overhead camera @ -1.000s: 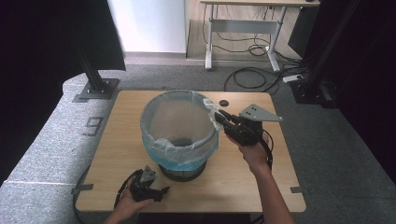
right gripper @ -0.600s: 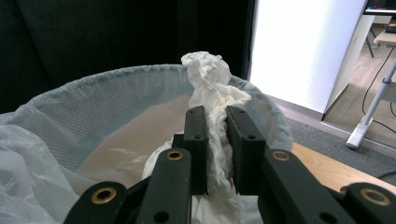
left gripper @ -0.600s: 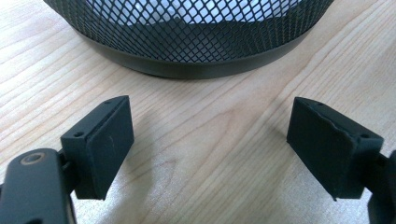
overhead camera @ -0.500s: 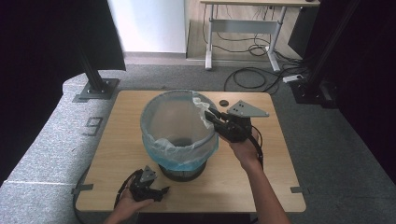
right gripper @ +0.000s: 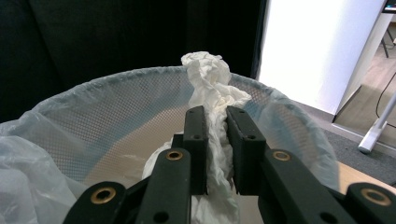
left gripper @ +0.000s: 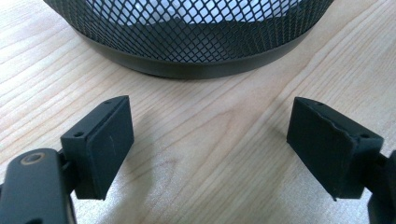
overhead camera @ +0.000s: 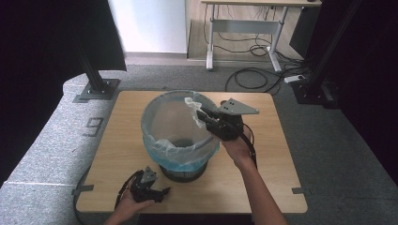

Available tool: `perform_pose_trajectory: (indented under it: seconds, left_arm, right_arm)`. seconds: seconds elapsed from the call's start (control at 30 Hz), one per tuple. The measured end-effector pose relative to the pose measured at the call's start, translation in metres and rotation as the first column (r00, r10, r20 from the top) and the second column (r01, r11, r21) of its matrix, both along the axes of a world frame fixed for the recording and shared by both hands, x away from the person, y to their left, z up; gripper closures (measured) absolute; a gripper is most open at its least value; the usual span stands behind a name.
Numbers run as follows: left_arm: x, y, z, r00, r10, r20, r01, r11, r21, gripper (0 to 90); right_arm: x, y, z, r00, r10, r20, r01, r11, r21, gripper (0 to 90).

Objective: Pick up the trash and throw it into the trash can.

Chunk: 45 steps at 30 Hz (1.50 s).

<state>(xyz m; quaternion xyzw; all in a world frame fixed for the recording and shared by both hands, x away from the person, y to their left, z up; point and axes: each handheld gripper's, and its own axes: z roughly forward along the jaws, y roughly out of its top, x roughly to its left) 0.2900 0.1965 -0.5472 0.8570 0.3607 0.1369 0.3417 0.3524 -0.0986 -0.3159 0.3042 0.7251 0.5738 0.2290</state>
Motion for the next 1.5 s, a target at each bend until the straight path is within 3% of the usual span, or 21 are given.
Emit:
perform_pose_trajectory:
  seconds: [0.33,0.37,0.43,0.53,0.57,0.77,1.17,1.3,1.5]
  left_arm:
    - [0.000,0.000,0.000,1.0000,0.000,0.001,0.000,1.0000,0.000,14.6]
    - [0.000,0.000,0.000,1.0000,0.000,0.001,0.000,1.0000,0.000,14.6]
    - [0.000,0.000,0.000,1.0000,0.000,0.001,0.000,1.0000,0.000,14.6]
    - [0.000,0.000,0.000,1.0000,0.000,0.000,0.000,1.0000,0.000,14.6]
    - [0.000,0.000,0.000,1.0000,0.000,0.000,0.000,1.0000,0.000,14.6]
    - [0.000,0.000,0.000,1.0000,0.000,0.000,0.000,1.0000,0.000,14.6]
    - [0.000,0.000,0.000,1.0000,0.000,0.000,0.000,1.0000,0.001,14.6]
    - [0.000,0.000,0.000,1.0000,0.000,0.000,0.000,1.0000,0.000,14.6]
    - [0.000,0.000,0.000,1.0000,0.001,0.000,-0.001,1.0000,-0.001,14.6]
  right_arm:
    - [0.001,0.016,0.002,0.9996,0.028,-0.004,-0.028,0.999,-0.022,74.4]
    - [0.002,0.017,0.002,0.9995,0.031,-0.007,-0.031,0.999,-0.026,70.5]
    - [0.003,0.019,0.000,0.9990,0.038,-0.021,-0.039,0.999,-0.033,50.2]
    - [0.001,0.018,-0.002,0.9998,0.019,-0.011,-0.020,0.998,-0.058,32.3]
    - [0.000,0.018,-0.002,0.9999,0.016,-0.007,-0.016,0.998,-0.055,30.6]
    - [-0.007,0.006,-0.002,0.9999,0.002,0.016,-0.001,0.999,-0.041,29.7]
    - [-0.028,-0.037,-0.005,0.9978,-0.058,0.031,0.059,0.998,-0.020,30.8]
    - [-0.035,-0.058,-0.014,0.9955,-0.092,0.025,0.092,0.996,-0.001,30.7]
    - [-0.039,-0.075,-0.027,0.9933,-0.115,0.008,0.115,0.993,0.005,30.5]
